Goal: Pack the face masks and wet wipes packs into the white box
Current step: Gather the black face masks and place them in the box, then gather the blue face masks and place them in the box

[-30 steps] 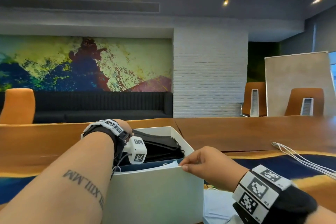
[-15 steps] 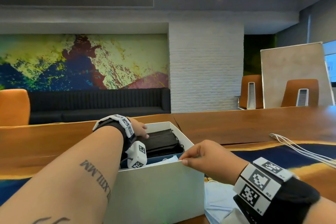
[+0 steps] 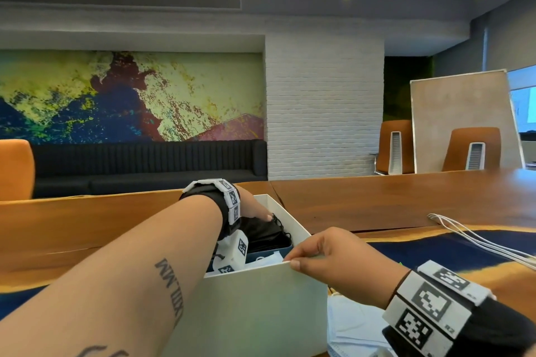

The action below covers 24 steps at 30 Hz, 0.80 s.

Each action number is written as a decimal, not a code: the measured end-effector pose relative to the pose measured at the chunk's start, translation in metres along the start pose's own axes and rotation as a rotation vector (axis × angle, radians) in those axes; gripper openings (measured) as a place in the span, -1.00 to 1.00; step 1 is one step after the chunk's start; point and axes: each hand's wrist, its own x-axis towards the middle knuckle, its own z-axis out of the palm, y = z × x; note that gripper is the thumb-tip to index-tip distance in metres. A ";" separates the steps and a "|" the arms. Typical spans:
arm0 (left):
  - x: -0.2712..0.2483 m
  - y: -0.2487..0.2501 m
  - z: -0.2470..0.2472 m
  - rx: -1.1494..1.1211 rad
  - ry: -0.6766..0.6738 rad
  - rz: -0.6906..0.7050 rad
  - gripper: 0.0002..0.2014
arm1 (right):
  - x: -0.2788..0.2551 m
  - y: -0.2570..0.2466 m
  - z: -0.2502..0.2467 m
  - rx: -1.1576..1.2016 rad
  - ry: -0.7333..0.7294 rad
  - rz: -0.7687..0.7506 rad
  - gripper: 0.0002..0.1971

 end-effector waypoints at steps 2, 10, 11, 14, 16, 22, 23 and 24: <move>-0.040 0.019 0.002 -0.011 0.023 -0.031 -0.12 | 0.000 0.000 -0.001 -0.002 0.002 -0.004 -0.81; -0.038 0.023 0.016 -0.357 -0.141 0.001 -0.58 | -0.001 -0.001 -0.001 0.005 -0.012 -0.006 -0.81; -0.040 0.022 0.016 -0.381 -0.154 0.018 -0.53 | -0.001 -0.001 -0.001 0.003 -0.011 -0.007 -0.81; -0.043 0.016 0.015 -0.520 -0.156 0.033 -0.46 | -0.002 -0.002 -0.001 0.012 -0.012 -0.001 -0.80; -0.051 0.015 0.010 -0.588 -0.112 0.033 -0.47 | -0.002 -0.003 -0.001 0.022 -0.017 0.011 -0.80; -0.100 0.013 -0.027 -0.755 -0.013 0.141 -0.43 | -0.003 -0.007 -0.001 0.031 -0.042 0.029 -0.80; -0.106 0.011 -0.033 -0.783 -0.015 0.150 -0.43 | -0.003 -0.007 -0.001 0.034 -0.049 0.033 -0.79; -0.112 0.008 -0.036 -0.800 -0.009 0.154 -0.42 | -0.003 -0.008 -0.002 0.040 -0.053 0.035 -0.79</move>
